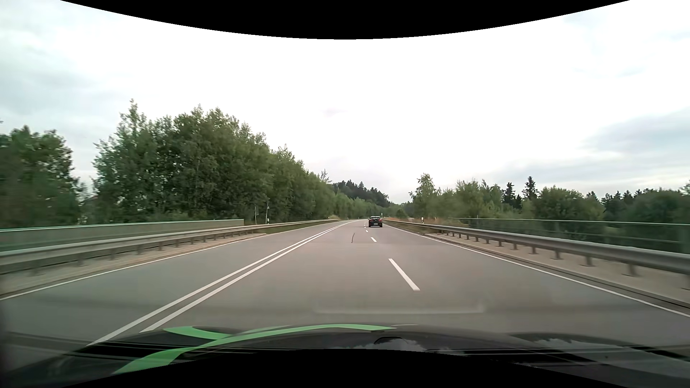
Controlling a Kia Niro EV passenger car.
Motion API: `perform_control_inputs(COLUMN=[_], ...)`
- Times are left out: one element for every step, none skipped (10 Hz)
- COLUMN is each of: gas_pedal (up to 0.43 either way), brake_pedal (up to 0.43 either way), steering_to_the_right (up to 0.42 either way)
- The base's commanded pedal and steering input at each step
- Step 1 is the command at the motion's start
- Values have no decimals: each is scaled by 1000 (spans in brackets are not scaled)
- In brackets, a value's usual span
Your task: Follow the waypoints while adhering to traffic rules and regulations
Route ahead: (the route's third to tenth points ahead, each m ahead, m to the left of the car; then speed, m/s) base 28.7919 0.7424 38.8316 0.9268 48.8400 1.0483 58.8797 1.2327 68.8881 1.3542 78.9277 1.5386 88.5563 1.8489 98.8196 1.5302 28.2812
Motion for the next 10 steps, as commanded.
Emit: perform_control_inputs(gas_pedal=[339,339,339,339,339,350,358,358,358,358], brake_pedal=[0,0,0,0,0,0,0,0,0,0], steering_to_the_right=[6,6,5,5,4,3,3,2,2,1])
